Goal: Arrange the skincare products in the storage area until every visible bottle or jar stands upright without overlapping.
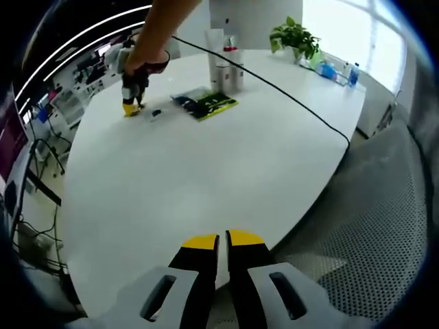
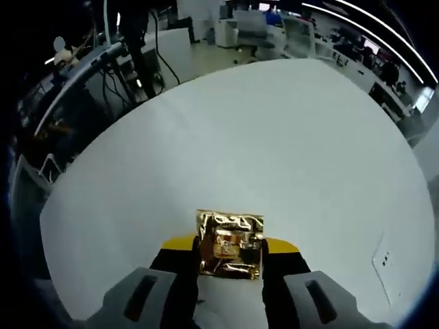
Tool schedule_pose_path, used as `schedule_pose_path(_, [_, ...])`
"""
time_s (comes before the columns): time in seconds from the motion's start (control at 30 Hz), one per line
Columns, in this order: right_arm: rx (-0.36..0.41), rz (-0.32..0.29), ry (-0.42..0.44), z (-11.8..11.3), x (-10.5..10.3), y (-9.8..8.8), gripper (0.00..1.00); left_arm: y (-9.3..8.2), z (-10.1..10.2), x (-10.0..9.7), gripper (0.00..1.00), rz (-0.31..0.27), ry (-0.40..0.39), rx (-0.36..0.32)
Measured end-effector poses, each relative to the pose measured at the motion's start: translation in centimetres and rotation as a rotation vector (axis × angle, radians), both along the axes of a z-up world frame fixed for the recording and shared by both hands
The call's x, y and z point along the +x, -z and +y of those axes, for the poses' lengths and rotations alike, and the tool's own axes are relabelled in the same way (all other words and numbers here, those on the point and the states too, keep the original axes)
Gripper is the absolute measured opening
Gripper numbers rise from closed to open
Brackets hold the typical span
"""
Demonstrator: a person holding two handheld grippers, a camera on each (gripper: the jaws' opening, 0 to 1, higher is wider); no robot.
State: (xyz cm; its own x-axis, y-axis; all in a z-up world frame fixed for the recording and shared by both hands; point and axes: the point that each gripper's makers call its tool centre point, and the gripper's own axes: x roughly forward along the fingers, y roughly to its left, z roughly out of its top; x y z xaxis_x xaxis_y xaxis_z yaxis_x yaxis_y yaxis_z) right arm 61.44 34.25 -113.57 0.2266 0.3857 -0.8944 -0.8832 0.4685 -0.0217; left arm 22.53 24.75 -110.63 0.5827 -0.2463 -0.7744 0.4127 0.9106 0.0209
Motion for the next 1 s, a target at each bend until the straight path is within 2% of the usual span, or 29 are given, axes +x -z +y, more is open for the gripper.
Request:
schedule_pose_path(0.2, [0.019,-0.002,0.001,0.0,-0.5,-1.1,0.31,-0.1,0.0,0.1,0.0,-0.006,0.001,-0.002])
schedule_pose_path(0.37, [0.035,-0.014,0.001,-0.5,-1.7,-2.2,0.32,-0.1,-0.1,0.0,0.0,-0.006,0.003,-0.001])
schedule_pose_path(0.67, [0.109,-0.006,-0.013,-2.1,-6.3,-4.4,0.31,-0.2,0.0,0.1,0.0,-0.009,0.004,0.006])
schedule_pose_path(0.87, [0.124,-0.017,-0.021,-4.5,-9.3,-5.4,0.32,-0.2,0.2,0.0,0.0,-0.006,0.003,0.015])
schedule_pose_path(1.0, [0.161,-0.015,-0.013,-6.0,-11.2,-6.7,0.32,-0.1,0.2,0.0,0.0,-0.004,0.004,0.018])
